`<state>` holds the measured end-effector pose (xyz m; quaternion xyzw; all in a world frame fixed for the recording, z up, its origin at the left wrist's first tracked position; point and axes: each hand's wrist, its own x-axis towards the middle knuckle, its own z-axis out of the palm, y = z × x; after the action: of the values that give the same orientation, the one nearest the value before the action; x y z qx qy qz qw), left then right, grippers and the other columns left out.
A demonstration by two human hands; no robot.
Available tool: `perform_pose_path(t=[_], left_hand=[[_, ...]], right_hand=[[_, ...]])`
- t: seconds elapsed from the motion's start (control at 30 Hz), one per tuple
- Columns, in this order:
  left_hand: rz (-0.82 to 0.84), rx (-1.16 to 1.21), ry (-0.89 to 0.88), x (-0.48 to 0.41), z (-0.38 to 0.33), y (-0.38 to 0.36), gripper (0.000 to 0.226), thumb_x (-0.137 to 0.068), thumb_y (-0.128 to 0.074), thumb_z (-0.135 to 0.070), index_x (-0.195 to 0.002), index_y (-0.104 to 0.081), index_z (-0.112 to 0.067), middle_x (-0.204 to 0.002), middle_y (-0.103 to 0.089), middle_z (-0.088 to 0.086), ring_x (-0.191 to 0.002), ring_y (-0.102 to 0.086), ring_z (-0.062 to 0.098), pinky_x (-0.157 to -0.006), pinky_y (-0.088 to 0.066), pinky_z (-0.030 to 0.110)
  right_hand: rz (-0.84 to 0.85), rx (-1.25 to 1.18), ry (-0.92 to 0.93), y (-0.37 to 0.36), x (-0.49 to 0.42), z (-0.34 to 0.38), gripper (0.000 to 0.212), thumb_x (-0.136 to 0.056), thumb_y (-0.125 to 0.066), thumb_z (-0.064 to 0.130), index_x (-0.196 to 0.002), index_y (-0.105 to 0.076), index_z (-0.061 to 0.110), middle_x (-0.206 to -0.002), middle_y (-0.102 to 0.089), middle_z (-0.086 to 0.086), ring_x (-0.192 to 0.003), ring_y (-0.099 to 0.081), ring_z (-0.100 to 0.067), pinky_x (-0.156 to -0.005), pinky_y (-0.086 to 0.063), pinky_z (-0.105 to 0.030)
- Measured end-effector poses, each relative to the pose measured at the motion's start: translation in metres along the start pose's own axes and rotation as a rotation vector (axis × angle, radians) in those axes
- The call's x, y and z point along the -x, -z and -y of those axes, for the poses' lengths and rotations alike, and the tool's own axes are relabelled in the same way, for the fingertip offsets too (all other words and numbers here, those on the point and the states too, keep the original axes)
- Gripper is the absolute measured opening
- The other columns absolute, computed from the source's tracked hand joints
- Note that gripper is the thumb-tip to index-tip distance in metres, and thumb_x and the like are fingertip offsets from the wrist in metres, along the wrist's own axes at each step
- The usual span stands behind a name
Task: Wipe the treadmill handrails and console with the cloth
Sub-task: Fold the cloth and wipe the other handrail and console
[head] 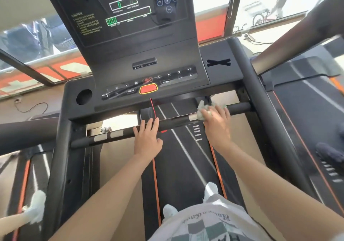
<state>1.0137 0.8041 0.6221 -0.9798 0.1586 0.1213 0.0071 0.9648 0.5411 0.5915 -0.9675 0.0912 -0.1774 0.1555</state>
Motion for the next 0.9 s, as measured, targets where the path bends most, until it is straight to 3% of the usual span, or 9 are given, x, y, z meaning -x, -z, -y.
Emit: perform_pose_path(t=[0.13, 0.23, 0.43, 0.57, 0.7, 0.9], left_hand=[[0.021, -0.027, -0.009, -0.001, 0.000, 0.002, 0.085, -0.090, -0.058, -0.034, -0.162, -0.014, -0.022, -0.165, -0.027, 0.003, -0.154, -0.018, 0.035, -0.121, -0.017, 0.063], [0.037, -0.052, -0.008, 0.000, -0.001, 0.003, 0.089, -0.089, -0.060, -0.036, -0.162, -0.012, -0.022, -0.166, -0.025, 0.003, -0.154, -0.017, 0.034, -0.121, -0.018, 0.062], [0.021, -0.079, 0.010, -0.003, 0.001, -0.002, 0.093, -0.083, -0.063, -0.037, -0.161, -0.016, -0.022, -0.161, -0.034, 0.003, -0.150, -0.026, 0.034, -0.117, -0.026, 0.063], [0.066, -0.025, 0.020, -0.008, 0.002, 0.001, 0.091, -0.083, -0.062, -0.038, -0.161, -0.016, -0.025, -0.163, -0.030, -0.002, -0.152, -0.022, 0.033, -0.120, -0.019, 0.063], [0.098, 0.032, 0.012, -0.008, 0.005, 0.005, 0.093, -0.085, -0.065, -0.031, -0.162, -0.013, -0.026, -0.167, -0.024, -0.003, -0.156, -0.015, 0.032, -0.122, -0.009, 0.063], [0.080, 0.088, -0.018, -0.004, 0.007, 0.008, 0.094, -0.085, -0.068, -0.026, -0.162, -0.013, -0.027, -0.168, -0.022, -0.003, -0.156, -0.013, 0.029, -0.124, -0.004, 0.058]], right_hand=[[0.237, -0.065, 0.309, -0.016, 0.006, 0.054, 0.054, -0.079, -0.074, 0.012, -0.131, -0.063, 0.022, -0.138, -0.059, -0.003, -0.134, -0.046, -0.034, -0.113, -0.035, -0.049], [0.341, -0.022, 0.381, -0.021, 0.003, 0.067, 0.063, -0.082, -0.074, 0.015, -0.141, -0.056, 0.025, -0.150, -0.050, -0.002, -0.141, -0.039, -0.031, -0.120, -0.027, -0.047], [0.200, -0.016, 0.334, -0.004, 0.002, 0.010, 0.055, -0.080, -0.072, 0.014, -0.132, -0.062, 0.029, -0.137, -0.057, -0.004, -0.129, -0.049, -0.032, -0.117, -0.028, -0.049], [0.040, -0.026, 0.189, 0.018, 0.004, -0.045, 0.053, -0.076, -0.070, 0.003, -0.126, -0.065, 0.021, -0.127, -0.061, -0.005, -0.123, -0.051, -0.034, -0.113, -0.032, -0.047], [-0.064, -0.099, 0.130, 0.013, -0.001, -0.040, 0.035, -0.081, -0.068, 0.001, -0.113, -0.071, 0.016, -0.110, -0.067, -0.005, -0.111, -0.056, -0.032, -0.106, -0.036, -0.041], [0.150, -0.143, 0.358, -0.020, -0.006, 0.048, 0.045, -0.069, -0.077, 0.002, -0.112, -0.075, 0.018, -0.120, -0.070, -0.002, -0.115, -0.061, -0.029, -0.108, -0.042, -0.042]])
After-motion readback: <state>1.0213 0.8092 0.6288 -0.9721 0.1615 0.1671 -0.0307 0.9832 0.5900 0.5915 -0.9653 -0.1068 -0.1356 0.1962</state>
